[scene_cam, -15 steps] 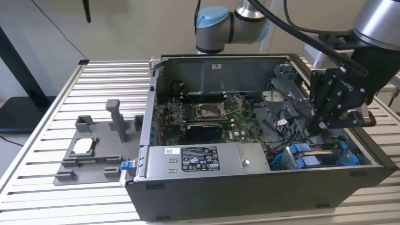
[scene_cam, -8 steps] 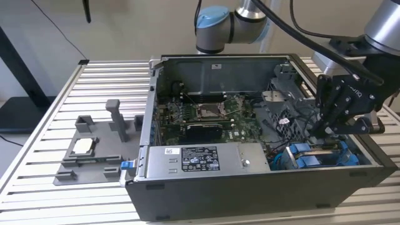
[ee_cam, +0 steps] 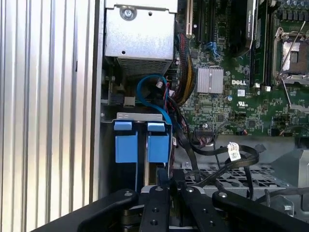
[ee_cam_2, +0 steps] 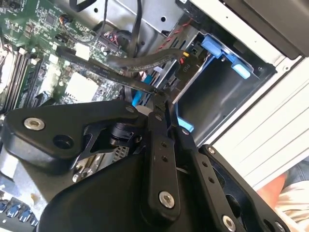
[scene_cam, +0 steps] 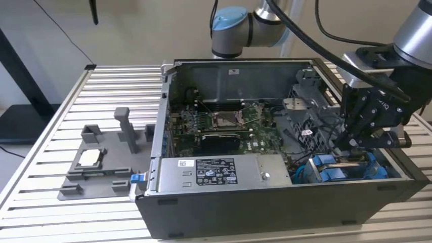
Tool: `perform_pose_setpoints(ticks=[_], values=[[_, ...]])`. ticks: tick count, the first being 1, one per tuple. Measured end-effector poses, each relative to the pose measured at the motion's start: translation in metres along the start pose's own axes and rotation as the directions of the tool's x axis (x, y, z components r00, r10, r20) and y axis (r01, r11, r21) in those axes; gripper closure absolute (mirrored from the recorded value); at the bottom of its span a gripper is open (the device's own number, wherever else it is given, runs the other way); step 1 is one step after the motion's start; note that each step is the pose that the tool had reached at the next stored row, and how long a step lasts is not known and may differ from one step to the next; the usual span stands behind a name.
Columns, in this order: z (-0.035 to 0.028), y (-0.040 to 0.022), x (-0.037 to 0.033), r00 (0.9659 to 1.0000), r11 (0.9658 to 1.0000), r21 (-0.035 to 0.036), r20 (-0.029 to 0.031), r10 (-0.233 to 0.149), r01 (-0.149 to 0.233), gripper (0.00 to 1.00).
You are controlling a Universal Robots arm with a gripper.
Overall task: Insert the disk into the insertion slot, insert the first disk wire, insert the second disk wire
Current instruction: 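Insert the second disk wire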
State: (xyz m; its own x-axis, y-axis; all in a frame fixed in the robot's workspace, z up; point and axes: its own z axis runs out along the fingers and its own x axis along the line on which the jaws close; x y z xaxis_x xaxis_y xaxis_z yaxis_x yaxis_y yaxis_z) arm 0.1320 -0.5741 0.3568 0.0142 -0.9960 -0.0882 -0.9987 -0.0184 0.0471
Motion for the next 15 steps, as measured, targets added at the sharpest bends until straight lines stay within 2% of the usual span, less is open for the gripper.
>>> perform_pose_setpoints(ticks=[5, 12, 15], values=[[0.0024, -0.0018, 0.0019, 0.9998, 0.9998, 0.0006, 0.0018, 0.019, -0.019, 0.84], [0.0046, -0.0084, 0.0057, 0.9998, 0.9997, -0.0147, 0.0020, 0.022, -0.022, 0.84], [0.0066, -0.0094, 0.0065, 0.9997, 0.9995, -0.0166, 0.0030, 0.026, -0.026, 0.84]])
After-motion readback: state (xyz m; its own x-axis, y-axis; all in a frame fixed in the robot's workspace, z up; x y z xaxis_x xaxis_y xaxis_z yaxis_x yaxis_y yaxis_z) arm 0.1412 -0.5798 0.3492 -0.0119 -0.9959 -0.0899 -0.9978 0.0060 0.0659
